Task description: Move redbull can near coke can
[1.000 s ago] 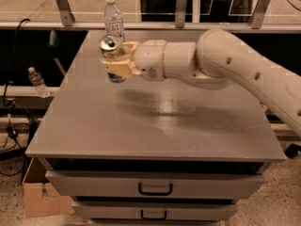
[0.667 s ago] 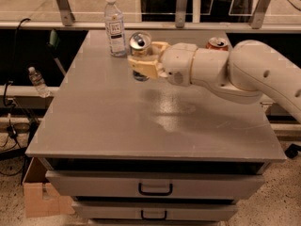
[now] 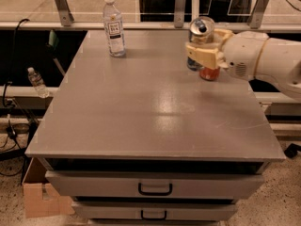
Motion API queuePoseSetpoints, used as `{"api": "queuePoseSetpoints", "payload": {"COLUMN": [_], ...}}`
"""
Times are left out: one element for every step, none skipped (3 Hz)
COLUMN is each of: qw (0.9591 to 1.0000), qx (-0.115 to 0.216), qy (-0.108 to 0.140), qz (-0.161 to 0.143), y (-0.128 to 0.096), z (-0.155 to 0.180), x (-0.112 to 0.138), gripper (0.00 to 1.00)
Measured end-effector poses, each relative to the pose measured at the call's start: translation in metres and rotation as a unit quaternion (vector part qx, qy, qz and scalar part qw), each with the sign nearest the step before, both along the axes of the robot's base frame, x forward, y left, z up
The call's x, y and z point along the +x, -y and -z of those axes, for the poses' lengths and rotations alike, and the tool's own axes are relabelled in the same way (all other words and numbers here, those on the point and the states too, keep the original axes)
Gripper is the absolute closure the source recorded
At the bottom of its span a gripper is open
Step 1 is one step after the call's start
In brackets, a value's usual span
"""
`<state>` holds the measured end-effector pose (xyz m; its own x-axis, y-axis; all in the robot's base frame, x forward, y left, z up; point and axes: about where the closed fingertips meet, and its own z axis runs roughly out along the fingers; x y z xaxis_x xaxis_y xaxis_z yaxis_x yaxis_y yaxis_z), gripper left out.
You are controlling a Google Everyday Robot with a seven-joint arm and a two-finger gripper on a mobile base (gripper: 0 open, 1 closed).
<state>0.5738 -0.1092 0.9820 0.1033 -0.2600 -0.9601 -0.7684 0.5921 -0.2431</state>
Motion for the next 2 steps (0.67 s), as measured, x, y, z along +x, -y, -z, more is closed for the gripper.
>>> {"api": "queuePoseSetpoints", "payload": {"qw": [0.9987, 0.9967], "qx": [-0.007, -0.003], "qy": [-0.013, -0.026], "qz": [0.049, 0.077], "y": [0.068, 0.115], "z": [0.000, 0.011], "x": [0.000, 0.003], "gripper": [1.00, 1.00]}}
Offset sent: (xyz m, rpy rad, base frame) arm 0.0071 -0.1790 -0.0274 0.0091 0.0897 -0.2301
